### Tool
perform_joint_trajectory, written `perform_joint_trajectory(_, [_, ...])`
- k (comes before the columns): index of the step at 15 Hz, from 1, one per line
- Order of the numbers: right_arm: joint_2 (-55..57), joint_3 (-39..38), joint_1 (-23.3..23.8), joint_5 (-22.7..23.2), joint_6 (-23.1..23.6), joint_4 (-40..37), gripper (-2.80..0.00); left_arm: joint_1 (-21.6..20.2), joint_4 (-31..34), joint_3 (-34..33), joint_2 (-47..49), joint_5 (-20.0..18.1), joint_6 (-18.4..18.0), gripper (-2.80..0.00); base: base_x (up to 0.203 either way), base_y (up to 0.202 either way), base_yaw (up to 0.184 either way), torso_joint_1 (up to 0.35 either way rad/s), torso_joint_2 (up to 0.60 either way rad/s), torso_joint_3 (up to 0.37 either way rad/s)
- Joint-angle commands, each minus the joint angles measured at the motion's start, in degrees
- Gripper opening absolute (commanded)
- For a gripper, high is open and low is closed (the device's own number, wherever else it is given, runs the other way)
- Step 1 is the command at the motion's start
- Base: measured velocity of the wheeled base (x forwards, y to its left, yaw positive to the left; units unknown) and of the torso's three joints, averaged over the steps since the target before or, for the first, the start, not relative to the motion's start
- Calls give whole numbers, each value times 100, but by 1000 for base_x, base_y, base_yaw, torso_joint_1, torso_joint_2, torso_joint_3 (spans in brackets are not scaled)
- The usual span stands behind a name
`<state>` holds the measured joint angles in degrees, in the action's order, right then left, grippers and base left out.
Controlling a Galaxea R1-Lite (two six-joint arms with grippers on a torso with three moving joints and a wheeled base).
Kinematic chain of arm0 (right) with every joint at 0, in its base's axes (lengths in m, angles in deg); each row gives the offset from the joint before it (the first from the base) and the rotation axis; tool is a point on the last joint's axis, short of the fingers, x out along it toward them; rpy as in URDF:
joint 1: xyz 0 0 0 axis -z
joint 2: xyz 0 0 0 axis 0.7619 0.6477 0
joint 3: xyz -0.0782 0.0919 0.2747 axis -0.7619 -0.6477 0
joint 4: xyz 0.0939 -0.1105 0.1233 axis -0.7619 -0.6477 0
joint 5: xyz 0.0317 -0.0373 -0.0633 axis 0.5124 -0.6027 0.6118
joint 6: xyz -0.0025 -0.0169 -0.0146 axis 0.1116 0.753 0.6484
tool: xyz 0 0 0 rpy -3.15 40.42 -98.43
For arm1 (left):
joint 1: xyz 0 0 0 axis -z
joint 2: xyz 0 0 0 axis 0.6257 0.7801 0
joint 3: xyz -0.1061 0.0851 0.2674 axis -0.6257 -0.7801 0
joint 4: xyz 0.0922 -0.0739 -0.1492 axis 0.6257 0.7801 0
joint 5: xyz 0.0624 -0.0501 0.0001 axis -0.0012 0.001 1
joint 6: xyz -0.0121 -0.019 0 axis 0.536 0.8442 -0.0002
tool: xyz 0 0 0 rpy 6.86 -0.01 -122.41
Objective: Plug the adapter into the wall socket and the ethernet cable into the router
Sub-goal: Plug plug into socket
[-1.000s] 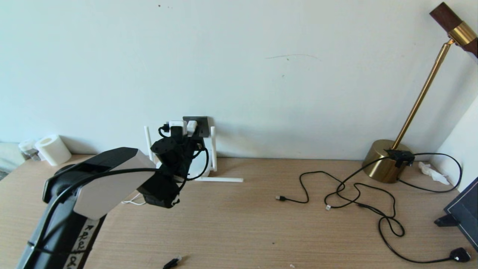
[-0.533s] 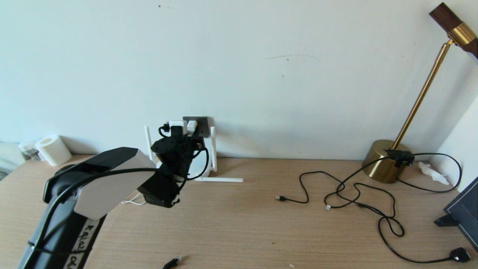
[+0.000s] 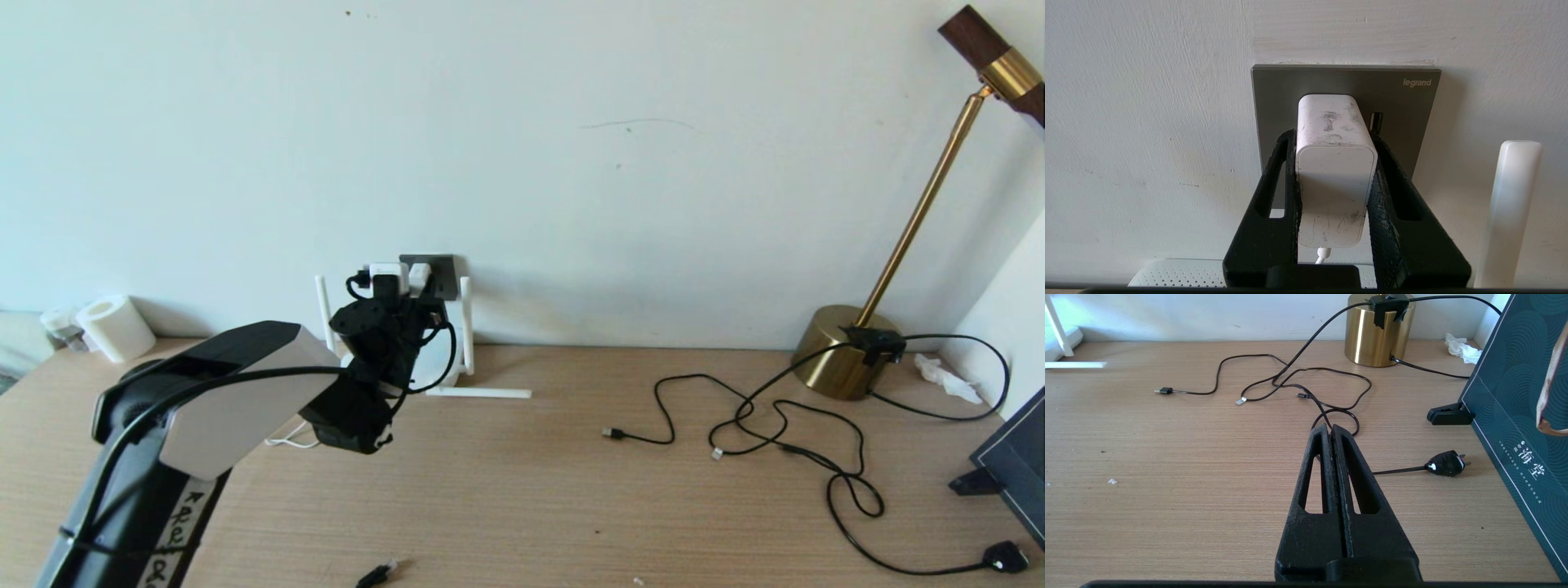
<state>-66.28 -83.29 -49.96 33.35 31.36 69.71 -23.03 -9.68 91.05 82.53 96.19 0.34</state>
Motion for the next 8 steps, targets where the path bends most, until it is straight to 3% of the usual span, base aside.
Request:
perform_joint_trajectory(1, [0,0,-2,1,-1,2,-280,-6,-49,-17,-11,15,-7,-280,0,0,0,0,0,0])
perform_joint_trajectory(3, [0,0,-2,-7,-1,2,-280,3,-69,-60,-4,4,-7,-280,0,0,0,0,0,0])
perform_joint_trajectory(4, [0,0,-2,-7,-1,2,-280,-6,-102,-61,-11,-11,-7,0,0,0,0,0,0,0])
perform_joint_trajectory(8, [0,0,-2,-7,-1,2,-280,-6,-146,-61,-46,-11,2,0,0,0,0,0,0,0])
